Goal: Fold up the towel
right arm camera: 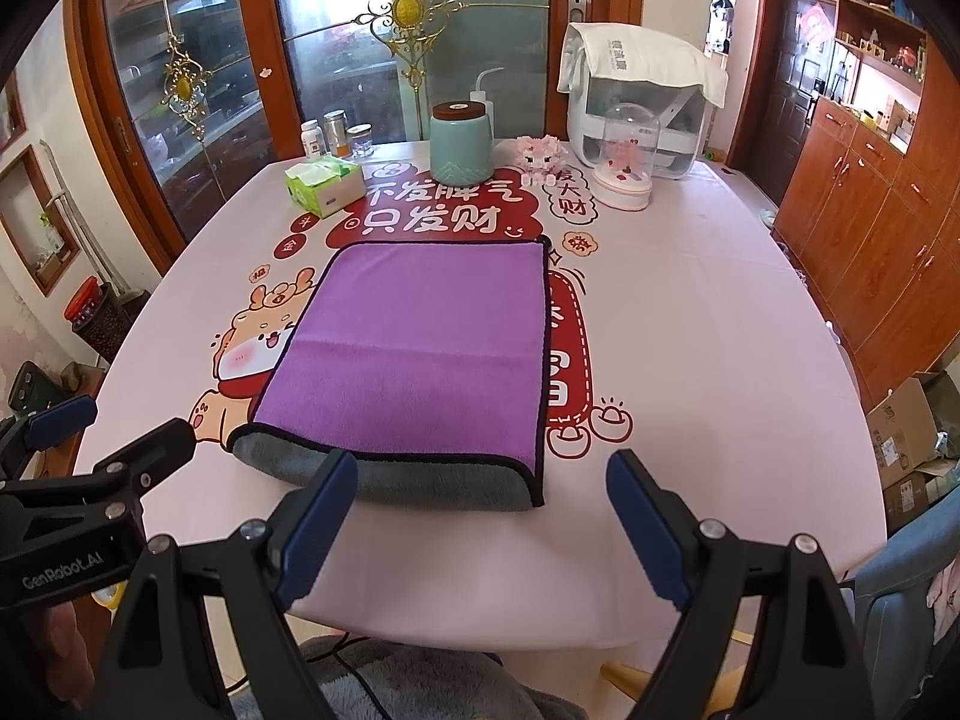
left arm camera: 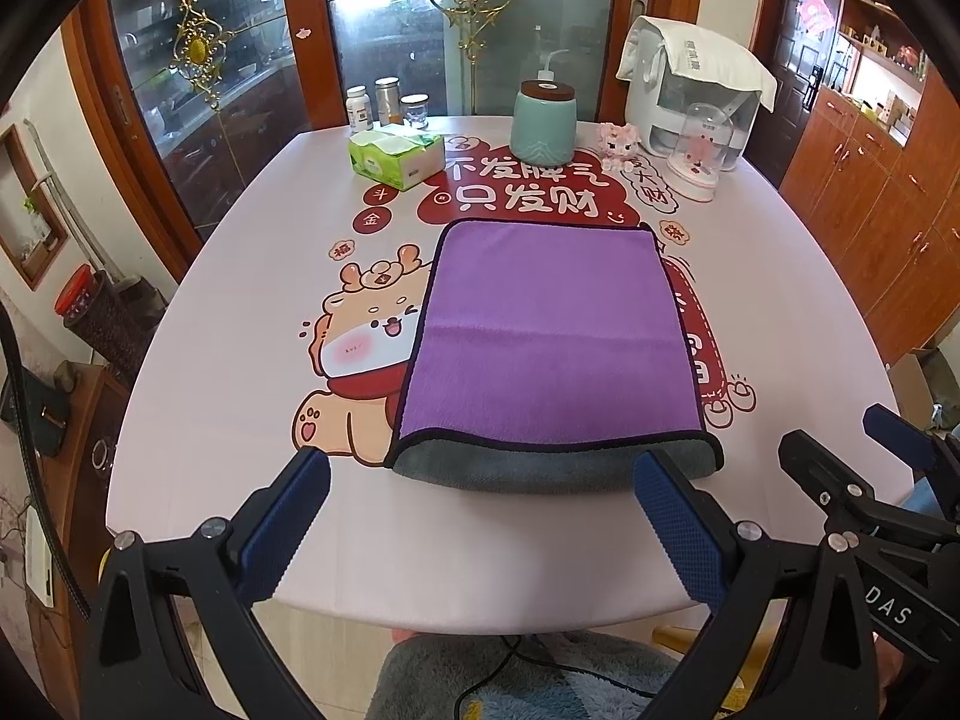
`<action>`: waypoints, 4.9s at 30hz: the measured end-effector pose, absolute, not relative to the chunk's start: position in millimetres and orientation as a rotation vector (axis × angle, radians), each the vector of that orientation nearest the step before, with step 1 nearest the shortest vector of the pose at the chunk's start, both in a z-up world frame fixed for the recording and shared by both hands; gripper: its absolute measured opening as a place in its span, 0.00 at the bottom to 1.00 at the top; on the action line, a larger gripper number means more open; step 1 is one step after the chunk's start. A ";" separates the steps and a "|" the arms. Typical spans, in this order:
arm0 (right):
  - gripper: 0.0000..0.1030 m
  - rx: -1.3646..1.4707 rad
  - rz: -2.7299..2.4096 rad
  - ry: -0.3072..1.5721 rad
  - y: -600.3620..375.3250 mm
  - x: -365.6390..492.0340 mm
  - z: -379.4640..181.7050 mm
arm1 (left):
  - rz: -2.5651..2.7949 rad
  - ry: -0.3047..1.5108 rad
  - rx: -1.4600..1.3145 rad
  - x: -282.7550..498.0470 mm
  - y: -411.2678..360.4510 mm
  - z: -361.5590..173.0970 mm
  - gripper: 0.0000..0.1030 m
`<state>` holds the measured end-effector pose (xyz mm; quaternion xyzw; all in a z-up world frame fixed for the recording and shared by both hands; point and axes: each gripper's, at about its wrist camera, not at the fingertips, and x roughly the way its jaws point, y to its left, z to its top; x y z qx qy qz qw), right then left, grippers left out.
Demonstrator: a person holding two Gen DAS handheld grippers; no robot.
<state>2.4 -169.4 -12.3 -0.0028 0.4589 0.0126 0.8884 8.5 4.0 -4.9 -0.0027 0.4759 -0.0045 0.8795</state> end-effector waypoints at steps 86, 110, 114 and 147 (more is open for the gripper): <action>0.16 -0.026 0.334 1.227 -209.2 80.3 -149.9 | -0.430 1.324 -0.012 112.9 77.3 -166.2 0.43; 0.05 -0.110 0.353 1.137 -206.6 60.8 -134.4 | -0.154 1.243 0.155 89.9 48.9 -167.4 0.05; 0.04 -0.117 0.347 1.104 -209.5 61.9 -121.2 | -0.100 1.181 0.161 85.3 46.5 -143.3 0.05; 0.04 -0.020 0.083 0.919 -223.6 288.5 -53.3 | -0.010 1.013 0.214 322.7 27.5 -79.2 0.05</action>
